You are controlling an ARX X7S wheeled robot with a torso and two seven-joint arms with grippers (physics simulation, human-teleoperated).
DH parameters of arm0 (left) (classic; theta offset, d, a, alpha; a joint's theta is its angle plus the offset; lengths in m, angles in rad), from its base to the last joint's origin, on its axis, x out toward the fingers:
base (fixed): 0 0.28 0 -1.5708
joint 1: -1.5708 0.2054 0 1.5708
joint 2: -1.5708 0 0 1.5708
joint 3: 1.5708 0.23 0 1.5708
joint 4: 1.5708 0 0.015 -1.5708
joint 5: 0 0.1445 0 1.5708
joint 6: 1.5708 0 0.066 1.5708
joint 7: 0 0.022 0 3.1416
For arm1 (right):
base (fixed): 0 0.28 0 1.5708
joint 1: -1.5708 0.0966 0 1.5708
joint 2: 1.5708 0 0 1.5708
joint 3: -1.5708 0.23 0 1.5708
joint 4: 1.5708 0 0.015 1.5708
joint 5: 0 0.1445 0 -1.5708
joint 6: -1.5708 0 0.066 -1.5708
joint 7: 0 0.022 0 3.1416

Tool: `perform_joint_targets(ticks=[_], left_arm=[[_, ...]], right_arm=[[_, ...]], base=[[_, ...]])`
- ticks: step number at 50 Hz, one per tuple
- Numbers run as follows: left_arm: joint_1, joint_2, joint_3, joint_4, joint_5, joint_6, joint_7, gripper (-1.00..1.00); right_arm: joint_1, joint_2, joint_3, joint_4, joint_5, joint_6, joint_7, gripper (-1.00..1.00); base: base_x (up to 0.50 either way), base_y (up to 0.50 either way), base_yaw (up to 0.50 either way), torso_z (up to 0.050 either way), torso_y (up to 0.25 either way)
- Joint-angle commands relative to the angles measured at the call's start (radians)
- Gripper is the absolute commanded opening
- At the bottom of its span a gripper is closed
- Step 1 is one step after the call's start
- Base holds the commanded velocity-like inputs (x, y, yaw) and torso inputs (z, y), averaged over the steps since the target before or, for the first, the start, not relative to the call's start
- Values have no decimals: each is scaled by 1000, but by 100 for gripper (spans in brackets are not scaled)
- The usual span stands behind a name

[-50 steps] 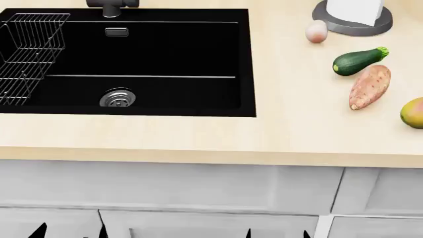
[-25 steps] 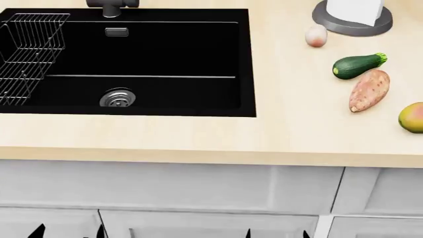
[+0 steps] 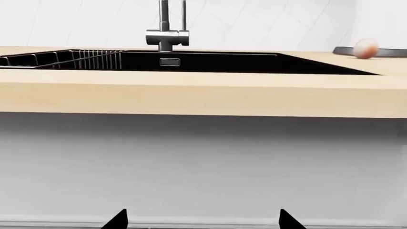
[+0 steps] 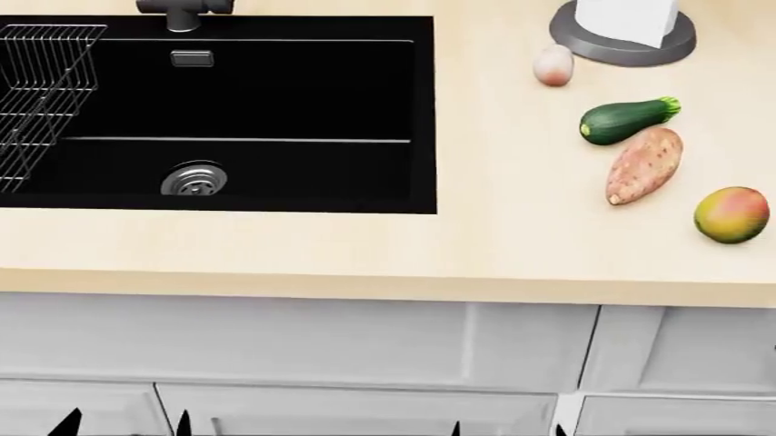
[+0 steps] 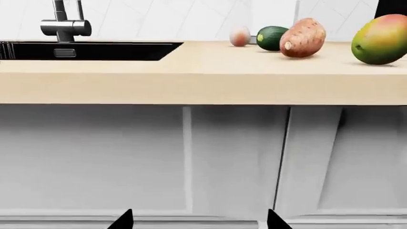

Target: There is a mixed pile of frozen fruits and vegetables on the counter. Locate all the frozen vegetables and place the items in a bowl on the counter. Take all the frozen fruits and defrost them in a running sink.

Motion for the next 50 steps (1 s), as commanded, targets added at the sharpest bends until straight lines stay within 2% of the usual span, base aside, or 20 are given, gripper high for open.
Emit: perform_joint_targets(ticks=[1,34,50], left_arm=[[-3,-13,17,-2,-14,1,-14,100],[-3,-44,51,-5,-39,10,-44,100],[-7,-53,67,-8,-50,12,-54,100]], right_arm=[[4,15,-16,4,8,0,19,100],[0,44,-52,6,23,-18,54,100],[3,62,-81,7,4,-19,69,100]], base=[[0,-316,0,0,0],[12,-468,0,0,0],[71,-252,0,0,0]])
